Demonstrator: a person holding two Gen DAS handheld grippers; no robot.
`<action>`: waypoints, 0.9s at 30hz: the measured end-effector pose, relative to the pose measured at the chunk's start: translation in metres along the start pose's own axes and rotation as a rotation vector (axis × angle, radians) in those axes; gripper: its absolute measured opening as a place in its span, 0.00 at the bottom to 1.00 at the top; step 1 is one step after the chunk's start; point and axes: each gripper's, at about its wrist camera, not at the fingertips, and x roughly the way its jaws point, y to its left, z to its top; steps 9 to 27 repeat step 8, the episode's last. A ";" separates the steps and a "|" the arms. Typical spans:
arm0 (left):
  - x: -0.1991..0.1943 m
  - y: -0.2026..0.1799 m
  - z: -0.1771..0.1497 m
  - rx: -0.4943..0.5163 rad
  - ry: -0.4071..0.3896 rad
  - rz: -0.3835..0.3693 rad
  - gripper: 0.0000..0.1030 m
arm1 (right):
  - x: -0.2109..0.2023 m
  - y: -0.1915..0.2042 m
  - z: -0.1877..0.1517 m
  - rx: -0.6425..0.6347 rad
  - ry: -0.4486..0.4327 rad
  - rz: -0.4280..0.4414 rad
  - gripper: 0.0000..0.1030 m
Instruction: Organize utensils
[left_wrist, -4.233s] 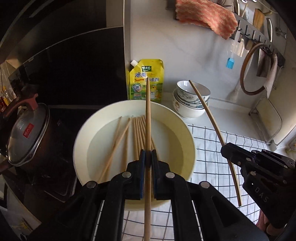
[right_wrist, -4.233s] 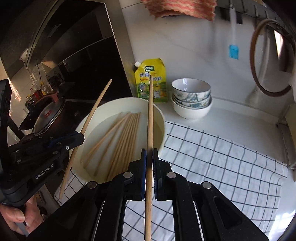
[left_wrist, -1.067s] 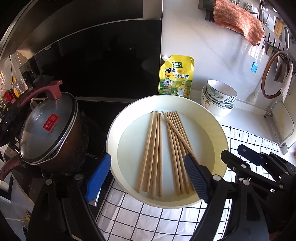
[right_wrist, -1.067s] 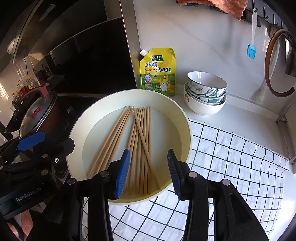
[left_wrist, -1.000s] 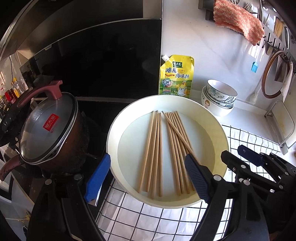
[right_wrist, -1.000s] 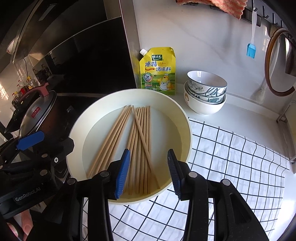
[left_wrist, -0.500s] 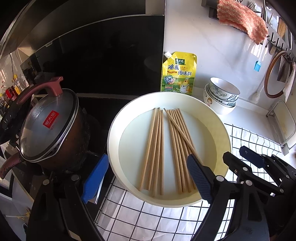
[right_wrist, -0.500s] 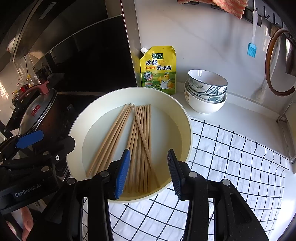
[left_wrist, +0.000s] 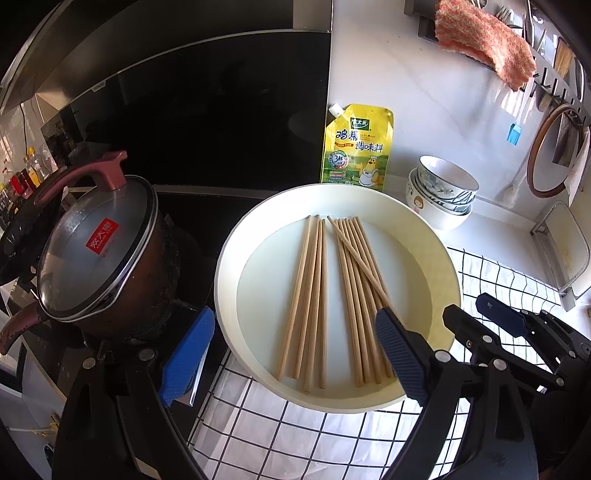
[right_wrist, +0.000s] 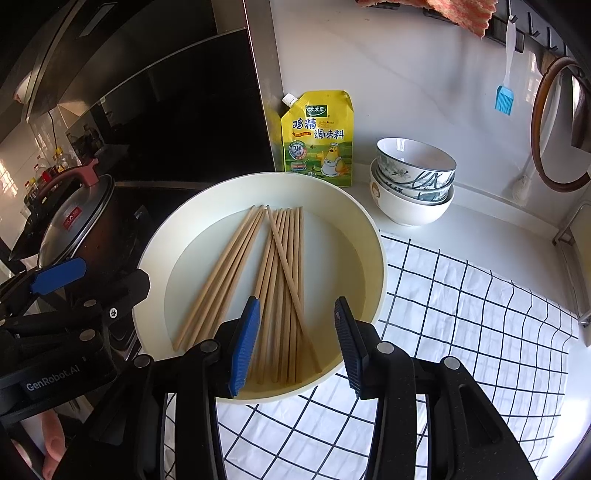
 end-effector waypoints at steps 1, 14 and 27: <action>0.000 0.000 0.001 -0.002 0.003 -0.002 0.86 | 0.000 0.000 0.000 0.001 -0.001 0.000 0.39; 0.001 0.001 0.002 -0.003 0.007 -0.004 0.86 | 0.000 0.001 -0.001 -0.001 -0.001 0.000 0.39; 0.001 0.001 0.002 -0.003 0.007 -0.004 0.86 | 0.000 0.001 -0.001 -0.001 -0.001 0.000 0.39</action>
